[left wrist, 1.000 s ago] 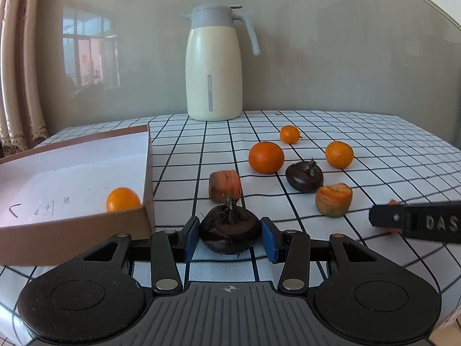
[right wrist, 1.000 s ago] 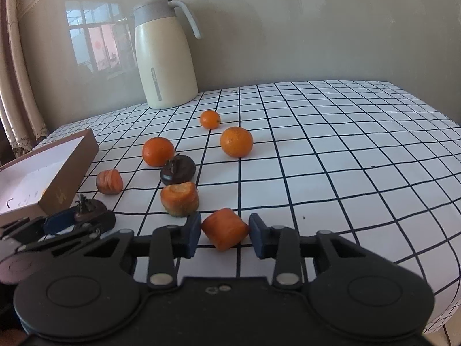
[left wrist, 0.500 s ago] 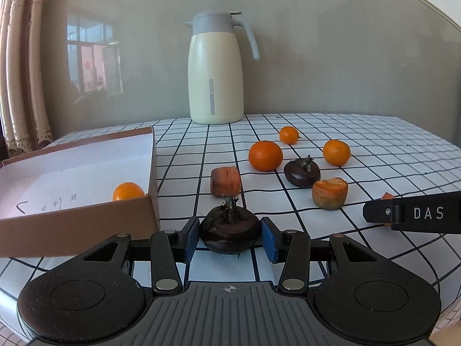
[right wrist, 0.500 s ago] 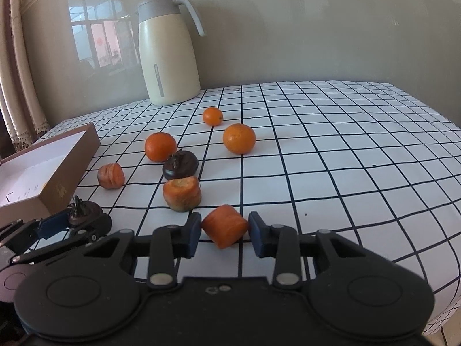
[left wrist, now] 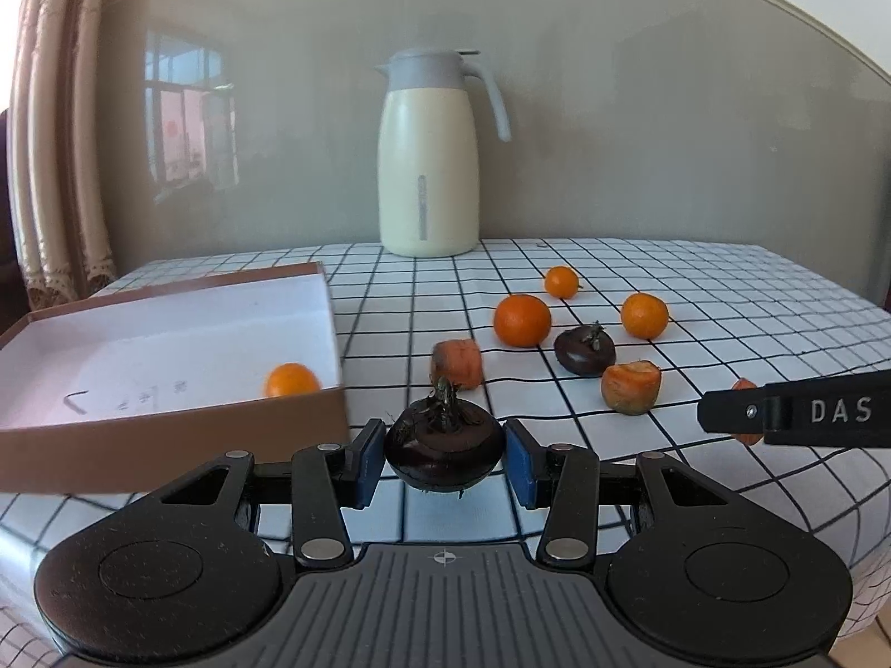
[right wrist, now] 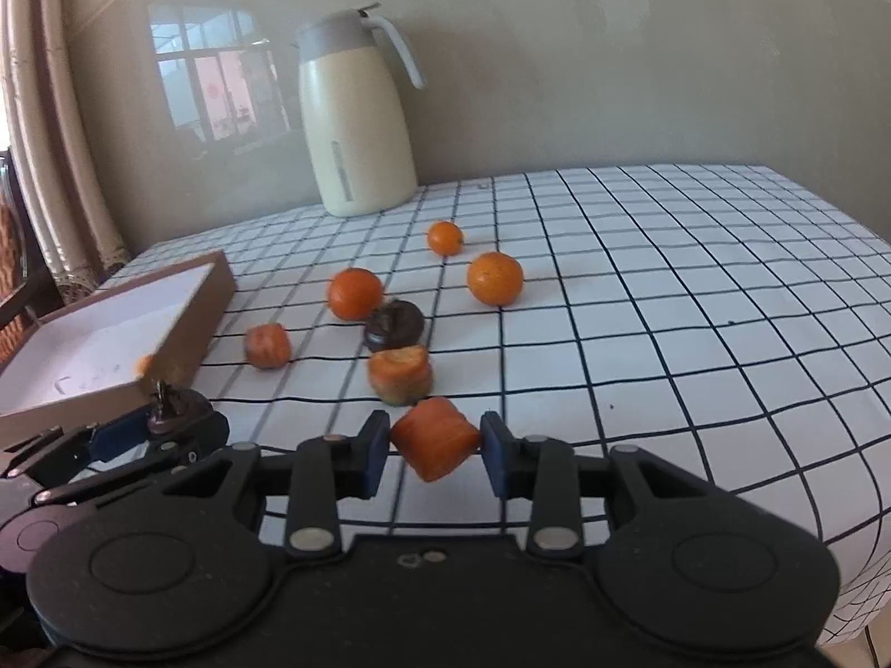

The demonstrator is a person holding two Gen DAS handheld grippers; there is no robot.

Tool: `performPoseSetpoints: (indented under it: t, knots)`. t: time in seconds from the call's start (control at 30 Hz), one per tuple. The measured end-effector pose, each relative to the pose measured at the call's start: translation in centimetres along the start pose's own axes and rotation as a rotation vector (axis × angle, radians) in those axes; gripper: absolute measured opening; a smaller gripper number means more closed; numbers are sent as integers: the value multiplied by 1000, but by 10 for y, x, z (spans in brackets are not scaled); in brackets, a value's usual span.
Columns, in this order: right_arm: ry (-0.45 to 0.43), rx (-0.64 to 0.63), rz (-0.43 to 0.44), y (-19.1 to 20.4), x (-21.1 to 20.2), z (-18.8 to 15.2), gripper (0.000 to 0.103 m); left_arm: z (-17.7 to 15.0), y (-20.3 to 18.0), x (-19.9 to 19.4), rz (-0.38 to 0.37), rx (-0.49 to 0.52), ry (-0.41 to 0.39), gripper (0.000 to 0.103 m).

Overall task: Organize fruits
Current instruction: 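Carry the mangosteen in the left tool while the right tool carries the orange cube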

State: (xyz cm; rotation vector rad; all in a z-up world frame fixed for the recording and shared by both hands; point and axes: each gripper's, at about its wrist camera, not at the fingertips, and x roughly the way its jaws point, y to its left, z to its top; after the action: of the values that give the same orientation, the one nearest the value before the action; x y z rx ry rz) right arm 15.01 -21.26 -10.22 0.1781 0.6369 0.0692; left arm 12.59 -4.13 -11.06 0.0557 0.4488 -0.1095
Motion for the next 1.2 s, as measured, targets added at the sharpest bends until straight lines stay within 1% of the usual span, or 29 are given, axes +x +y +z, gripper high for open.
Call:
performPoseSetpoints:
  t: [0.13,0.3,0.53,0.73,1.0,1.2]
  knots:
    - [-23,-27,33,15,-18,2,27,1,14,-23,17,-2,-18,45]
    - [-40,-53,88,38,-34,3,27,2,36,-50,50,-28,-35,45]
    - [-70,-109,174,80,-50,7,27,4,71,-86,112,-62,-74,45]
    - [-91,-156,252,119,-57,12,27,6,104,-107,174,-98,-102,45]
    - [-114,-204,324,163,-46,28,27,15,151,-116,259,-135,-136,45]
    - [-119,-217,343,186,-32,37,27,21,182,-105,308,-152,-137,45]
